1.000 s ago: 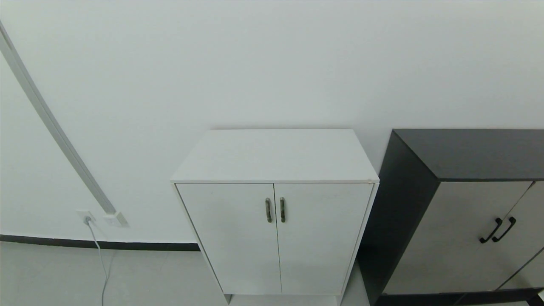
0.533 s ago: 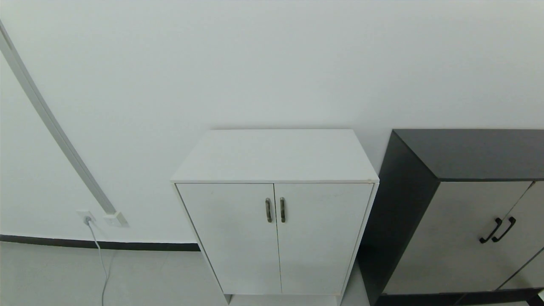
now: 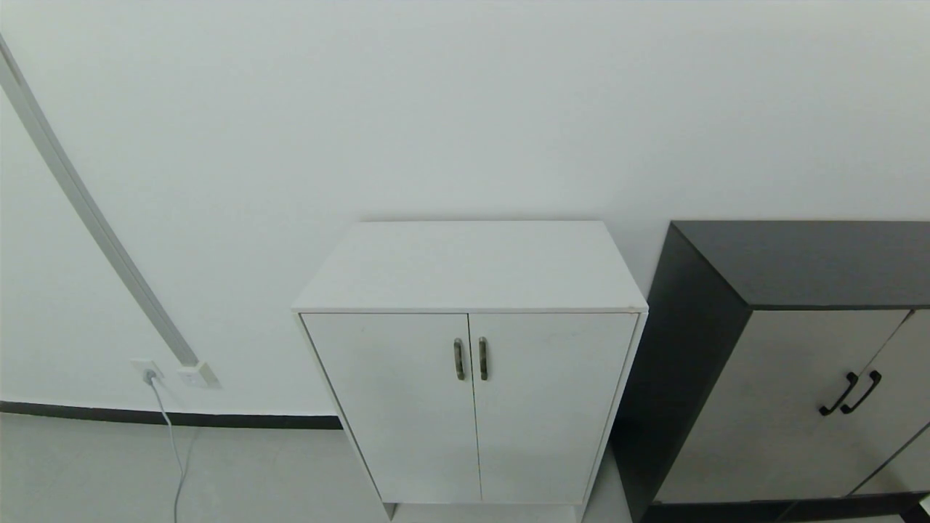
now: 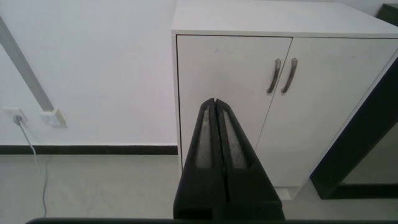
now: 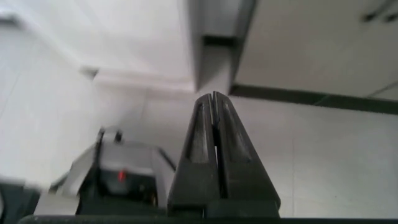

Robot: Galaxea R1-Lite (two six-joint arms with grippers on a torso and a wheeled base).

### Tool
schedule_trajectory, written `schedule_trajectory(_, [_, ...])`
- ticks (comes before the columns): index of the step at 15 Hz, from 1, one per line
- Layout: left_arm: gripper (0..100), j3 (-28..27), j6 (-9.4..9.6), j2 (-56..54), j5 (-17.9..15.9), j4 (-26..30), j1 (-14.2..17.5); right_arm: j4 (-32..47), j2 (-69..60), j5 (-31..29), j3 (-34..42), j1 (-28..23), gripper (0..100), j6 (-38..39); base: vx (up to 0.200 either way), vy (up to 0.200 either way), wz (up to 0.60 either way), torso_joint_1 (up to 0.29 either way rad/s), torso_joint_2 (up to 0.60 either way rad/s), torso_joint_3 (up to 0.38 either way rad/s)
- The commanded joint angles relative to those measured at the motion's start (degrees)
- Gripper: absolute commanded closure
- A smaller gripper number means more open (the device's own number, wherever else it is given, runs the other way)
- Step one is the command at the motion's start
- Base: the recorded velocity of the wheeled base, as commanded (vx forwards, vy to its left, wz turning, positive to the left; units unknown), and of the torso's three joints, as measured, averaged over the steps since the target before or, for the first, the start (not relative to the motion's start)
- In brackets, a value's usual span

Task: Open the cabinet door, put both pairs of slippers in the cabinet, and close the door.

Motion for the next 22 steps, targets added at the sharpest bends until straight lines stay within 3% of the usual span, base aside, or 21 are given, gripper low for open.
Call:
schedule_trajectory(1, [100, 0.0, -0.04, 0.04, -0.07, -0.01, 0.02, -0.03, -7.9, 0.11, 0.0, -1.16, 100, 0.07, 0.0, 0.0, 0.0, 0.0, 0.0, 0.0])
schedule_trajectory(14, [100, 0.0, -0.04, 0.04, -0.07, -0.01, 0.02, -0.03, -20.56, -0.06, 0.0, -0.9, 100, -0.02, 0.0, 0.0, 0.0, 0.0, 0.0, 0.0])
schedule_trajectory(22, [100, 0.0, -0.04, 0.04, -0.07, -0.01, 0.02, -0.03, -26.19, -0.15, 0.0, -5.03, 100, -0.37, 0.0, 0.0, 0.0, 0.0, 0.0, 0.0])
